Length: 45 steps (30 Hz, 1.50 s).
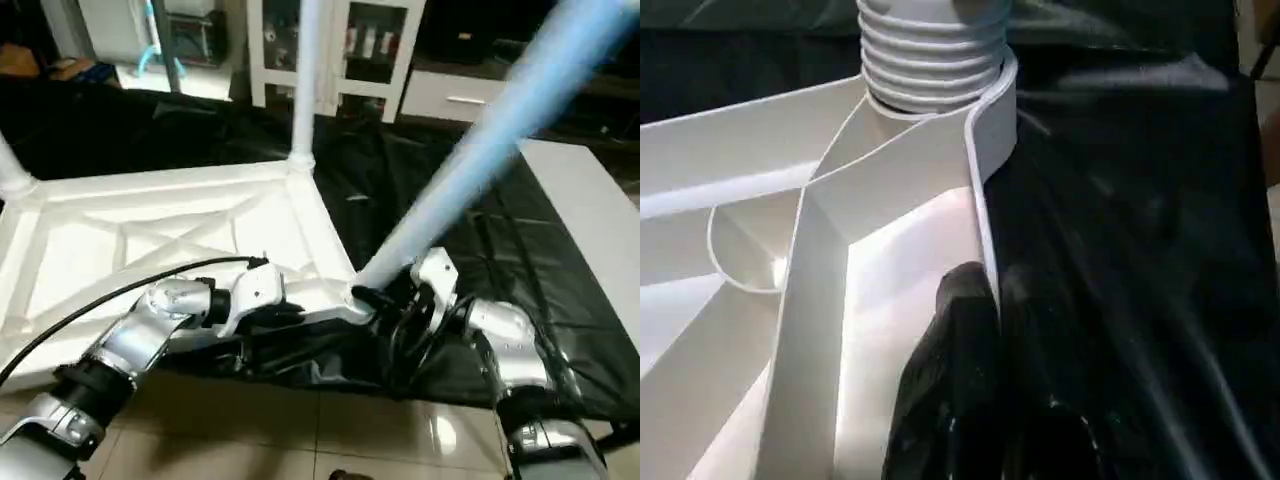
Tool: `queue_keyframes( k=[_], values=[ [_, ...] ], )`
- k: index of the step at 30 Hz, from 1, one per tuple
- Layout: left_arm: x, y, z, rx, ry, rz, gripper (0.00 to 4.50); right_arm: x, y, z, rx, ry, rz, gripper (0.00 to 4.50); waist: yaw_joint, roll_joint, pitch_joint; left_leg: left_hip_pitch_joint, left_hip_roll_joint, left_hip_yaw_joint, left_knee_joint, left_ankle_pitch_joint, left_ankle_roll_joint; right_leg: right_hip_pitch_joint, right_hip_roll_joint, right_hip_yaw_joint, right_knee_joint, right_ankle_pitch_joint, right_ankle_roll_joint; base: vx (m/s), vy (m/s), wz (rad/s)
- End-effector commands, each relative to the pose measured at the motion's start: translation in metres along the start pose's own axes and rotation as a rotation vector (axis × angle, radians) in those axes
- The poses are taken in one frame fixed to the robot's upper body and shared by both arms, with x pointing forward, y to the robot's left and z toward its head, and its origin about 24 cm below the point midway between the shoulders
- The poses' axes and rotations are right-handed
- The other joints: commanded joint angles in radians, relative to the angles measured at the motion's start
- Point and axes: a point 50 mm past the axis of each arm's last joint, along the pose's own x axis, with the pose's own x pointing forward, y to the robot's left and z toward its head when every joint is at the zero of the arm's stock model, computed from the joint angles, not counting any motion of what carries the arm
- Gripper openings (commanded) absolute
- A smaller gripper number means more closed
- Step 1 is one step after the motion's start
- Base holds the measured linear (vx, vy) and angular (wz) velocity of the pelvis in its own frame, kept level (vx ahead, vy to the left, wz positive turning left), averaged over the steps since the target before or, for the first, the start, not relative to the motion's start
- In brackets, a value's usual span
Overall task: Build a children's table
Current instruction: Insert table leg to table base
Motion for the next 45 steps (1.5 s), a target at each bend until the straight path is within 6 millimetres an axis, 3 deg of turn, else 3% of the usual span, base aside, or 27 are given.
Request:
queue_keyframes(
  k=[1, 2, 3, 4, 5, 6, 7, 8, 9, 10, 11, 13, 15, 16, 18, 21, 24, 28, 30, 32, 34, 36, 39, 44, 45],
  values=[
    [-0.008, 0.003, 0.030, 0.131, -0.123, -0.085, 0.00, -0.048, 0.029, -0.074, 0.271, 0.352, -0.139, 1.91, 0.032, -0.014, -0.025, 0.062, 0.020, -0.028, -0.040, -0.670, -0.085, -0.083, -0.047, 0.073, -0.155, -0.631, 0.023, 0.103, -0.155, -0.04],
    [-0.008, 0.003, 0.030, 0.131, -0.123, -0.083, 0.00, -0.045, 0.031, -0.073, 0.264, 0.343, -0.131, 1.91, 0.047, -0.015, -0.023, 0.042, 0.011, -0.060, 0.081, -0.284, 0.021, -0.091, -0.150, 0.135, -0.242, -0.921, 0.016, 0.103, -0.155, -0.04],
    [-0.008, 0.003, 0.030, 0.132, -0.122, -0.082, 0.00, -0.043, 0.031, -0.071, 0.260, 0.337, -0.127, 1.91, 0.054, -0.009, -0.019, -0.033, 0.018, -0.090, 0.061, -0.159, 0.049, -0.018, -0.164, 0.147, -0.216, -0.884, -0.018, 0.135, -0.073, -0.43],
    [-0.008, 0.003, 0.030, 0.131, -0.121, -0.075, 0.00, -0.027, 0.034, -0.059, 0.237, 0.299, -0.110, 1.91, 0.073, 0.014, -0.031, -0.064, 0.035, -0.105, -0.021, -0.088, 0.004, 0.017, -0.095, 0.093, -0.167, -0.652, -0.042, 0.075, -0.011, -0.38],
    [-0.007, 0.004, 0.030, 0.128, -0.120, -0.065, 0.00, -0.012, 0.039, -0.042, 0.212, 0.257, -0.095, 1.91, 0.071, 0.014, -0.037, -0.045, 0.048, -0.100, -0.036, -0.116, 0.004, -0.004, -0.063, 0.078, -0.149, -0.462, -0.065, 0.075, -0.011, -0.38],
    [-0.007, 0.005, 0.031, 0.126, -0.120, -0.058, 0.00, -0.003, 0.042, -0.028, 0.197, 0.227, -0.096, 1.91, 0.067, 0.020, -0.032, -0.023, 0.063, -0.088, -0.050, -0.150, 0.053, -0.008, -0.028, 0.077, -0.124, -0.081, -0.132, 0.000, 0.000, 0.00],
    [-0.006, 0.005, 0.031, 0.123, -0.119, -0.050, 0.00, 0.003, 0.044, -0.016, 0.188, 0.203, -0.103, 1.91, 0.064, 0.021, -0.034, -0.020, 0.062, -0.080, -0.053, -0.237, 0.054, -0.015, -0.028, 0.078, -0.123, -0.129, -0.154, 0.000, 0.000, 0.00],
    [-0.006, 0.006, 0.031, 0.119, -0.118, -0.041, 0.00, 0.006, 0.043, -0.005, 0.183, 0.180, -0.126, 1.91, 0.058, 0.033, -0.034, -0.026, 0.057, -0.075, -0.055, -0.310, 0.024, -0.011, -0.034, 0.079, -0.128, -0.214, -0.170, 0.000, 0.000, 0.00],
    [-0.005, 0.007, 0.031, 0.111, -0.118, -0.024, 0.00, 0.010, 0.040, 0.007, 0.180, 0.153, -0.170, 1.91, 0.059, 0.035, -0.044, -0.029, 0.058, -0.075, -0.054, -0.286, 0.006, -0.010, -0.034, 0.083, -0.130, -0.207, -0.162, 0.000, 0.000, 0.00],
    [-0.005, 0.008, 0.031, 0.105, -0.118, -0.014, 0.00, 0.012, 0.038, 0.013, 0.181, 0.139, -0.195, 1.91, 0.055, 0.031, -0.046, -0.034, 0.056, -0.071, -0.049, -0.235, 0.005, -0.013, -0.029, 0.089, -0.124, -0.120, -0.167, 0.000, 0.000, 0.00],
    [-0.005, 0.008, 0.031, 0.105, -0.118, -0.014, 0.00, 0.012, 0.038, 0.013, 0.181, 0.139, -0.195, 1.91, 0.055, 0.031, -0.046, -0.034, 0.056, -0.071, -0.049, -0.235, 0.005, -0.013, -0.029, 0.089, -0.124, -0.120, -0.167, 0.000, 0.000, 0.00],
    [-0.004, 0.013, 0.032, 0.086, -0.114, 0.039, 0.00, 0.016, 0.028, 0.029, 0.181, 0.082, -0.297, 1.91, 0.052, 0.032, -0.047, -0.044, 0.051, -0.064, -0.042, -0.171, 0.012, -0.009, -0.026, 0.088, -0.113, -0.023, -0.181, 0.000, 0.000, 0.00],
    [-0.004, 0.014, 0.032, 0.077, -0.113, 0.058, 0.00, 0.017, 0.027, 0.035, 0.190, 0.074, -0.329, 1.91, 0.052, 0.037, -0.059, -0.041, 0.050, -0.061, -0.028, -0.069, 0.028, -0.008, -0.025, 0.088, -0.097, 0.137, -0.202, 0.026, 0.012, -0.02],
    [-0.002, 0.018, 0.034, 0.039, -0.120, 0.108, 0.00, 0.021, 0.027, 0.042, 0.207, 0.067, -0.379, 1.91, 0.049, 0.034, -0.058, -0.041, 0.045, -0.057, -0.018, 0.024, 0.053, -0.004, -0.016, 0.087, -0.082, 0.319, -0.225, 0.053, 0.028, -0.04],
    [0.000, 0.020, 0.036, 0.000, -0.131, 0.153, 0.00, 0.023, 0.028, 0.046, 0.223, 0.084, -0.447, 1.91, 0.050, 0.036, -0.061, -0.039, 0.042, -0.056, -0.014, 0.059, 0.066, -0.001, -0.018, 0.087, -0.075, 0.376, -0.234, 0.027, 0.014, -0.02],
    [0.009, 0.029, 0.043, -0.088, -0.149, 0.303, 0.00, 0.034, 0.032, 0.043, 0.251, 0.103, -0.549, 1.91, 0.055, 0.034, -0.063, -0.035, 0.041, -0.049, -0.010, 0.057, 0.084, 0.000, -0.023, 0.091, -0.076, 0.375, -0.240, 0.000, 0.000, 0.00],
    [0.018, 0.037, 0.048, -0.220, -0.165, 0.446, 0.00, 0.049, 0.032, 0.041, 0.274, 0.096, -0.629, 1.91, 0.054, 0.035, -0.062, -0.030, 0.046, -0.047, -0.012, 0.031, 0.067, -0.004, -0.024, 0.092, -0.081, 0.302, -0.249, 0.000, 0.000, 0.00],
    [0.029, 0.047, 0.059, -0.394, -0.225, 0.646, 0.00, 0.077, 0.030, 0.044, 0.239, 0.081, -0.679, 1.91, 0.053, 0.033, -0.064, -0.034, 0.040, -0.045, -0.009, 0.002, 0.046, 0.002, -0.024, 0.099, -0.083, 0.253, -0.242, 0.000, 0.000, 0.00],
    [0.030, 0.047, 0.062, -0.400, -0.231, 0.660, 0.00, 0.083, 0.029, 0.045, 0.241, 0.078, -0.687, 1.91, 0.053, 0.030, -0.068, -0.036, 0.036, -0.044, -0.006, 0.005, 0.052, 0.007, -0.022, 0.100, -0.083, 0.256, -0.238, 0.000, 0.000, 0.00],
    [0.031, 0.047, 0.066, -0.385, -0.243, 0.656, 0.00, 0.092, 0.029, 0.049, 0.277, 0.055, -0.681, 1.91, 0.049, 0.030, -0.074, -0.042, 0.032, -0.043, 0.004, 0.048, 0.084, 0.011, -0.019, 0.101, -0.071, 0.346, -0.242, 0.000, 0.000, 0.00],
    [0.028, 0.047, 0.065, -0.377, -0.236, 0.651, 0.00, 0.093, 0.027, 0.049, 0.293, 0.039, -0.678, 1.91, 0.038, 0.028, -0.073, -0.049, 0.033, -0.047, 0.002, 0.057, 0.109, 0.014, -0.023, 0.097, -0.070, 0.367, -0.237, 0.000, 0.000, 0.00],
    [0.025, 0.048, 0.062, -0.377, -0.228, 0.658, 0.00, 0.092, 0.025, 0.048, 0.316, 0.021, -0.674, 1.91, 0.030, 0.023, -0.070, -0.045, 0.034, -0.045, 0.004, 0.033, 0.120, 0.010, -0.023, 0.099, -0.074, 0.336, -0.246, 0.000, 0.000, 0.00],
    [0.022, 0.050, 0.058, -0.382, -0.215, 0.673, 0.00, 0.090, 0.022, 0.048, 0.322, 0.003, -0.679, 1.91, 0.032, 0.031, -0.069, -0.038, 0.039, -0.043, 0.005, 0.023, 0.120, 0.003, -0.019, 0.100, -0.076, 0.277, -0.264, 0.000, 0.000, 0.00],
    [0.019, 0.050, 0.057, -0.331, -0.216, 0.643, 0.00, 0.088, 0.017, 0.055, 0.312, -0.058, -0.649, 1.91, 0.036, 0.032, -0.072, -0.036, 0.040, -0.044, 0.008, 0.023, 0.120, 0.002, -0.019, 0.098, -0.071, 0.280, -0.275, 0.000, 0.000, 0.00],
    [0.017, 0.043, 0.053, -0.241, -0.195, 0.547, 0.00, 0.078, 0.009, 0.062, 0.272, -0.078, -0.657, 1.91, 0.035, 0.032, -0.072, -0.036, 0.041, -0.044, 0.008, 0.024, 0.120, 0.001, -0.018, 0.098, -0.070, 0.281, -0.275, 0.000, 0.000, 0.00]
  ],
)
